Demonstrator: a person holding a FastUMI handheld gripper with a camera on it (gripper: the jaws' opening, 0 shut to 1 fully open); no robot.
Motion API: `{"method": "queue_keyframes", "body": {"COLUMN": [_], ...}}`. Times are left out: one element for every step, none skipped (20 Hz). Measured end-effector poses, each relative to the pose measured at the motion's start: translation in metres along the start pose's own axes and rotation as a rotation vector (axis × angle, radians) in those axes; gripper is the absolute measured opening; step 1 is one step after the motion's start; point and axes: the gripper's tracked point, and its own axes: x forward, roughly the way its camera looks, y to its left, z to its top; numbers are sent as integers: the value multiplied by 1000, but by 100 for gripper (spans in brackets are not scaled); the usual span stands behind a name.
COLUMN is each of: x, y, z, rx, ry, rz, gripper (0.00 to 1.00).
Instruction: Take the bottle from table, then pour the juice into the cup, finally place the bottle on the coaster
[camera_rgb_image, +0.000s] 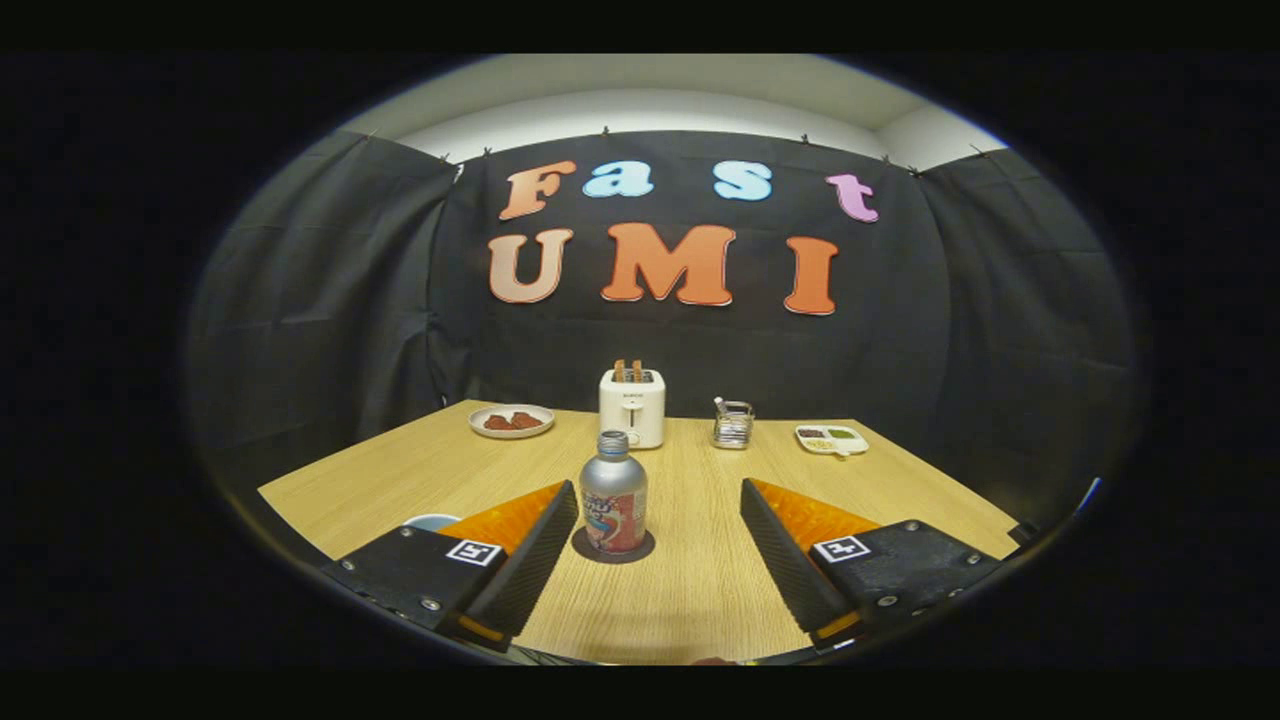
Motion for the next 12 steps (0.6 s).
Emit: {"method": "queue_keyframes", "body": {"x": [0, 0, -1, -1, -1, -1, -1, -2, -2, -1, -2, -2], "y": [2, 3, 3, 3, 4, 5, 4, 4, 4, 4, 5, 5], "z": [0, 1, 0, 0, -2, -2, -2, -2, -2, -1, 0, 0], "rx": [2, 5, 6, 8, 9, 9, 8, 6, 6, 7, 9, 8], "ry": [0, -2, -3, -1, 0, 1, 2, 2, 1, -1, -3, -2], "rz": [4, 5, 6, 5, 6, 6, 5, 3, 2, 3, 4, 5], "gripper": [97, 97, 97, 97, 97, 97, 97, 97, 97, 97, 97, 97]}}
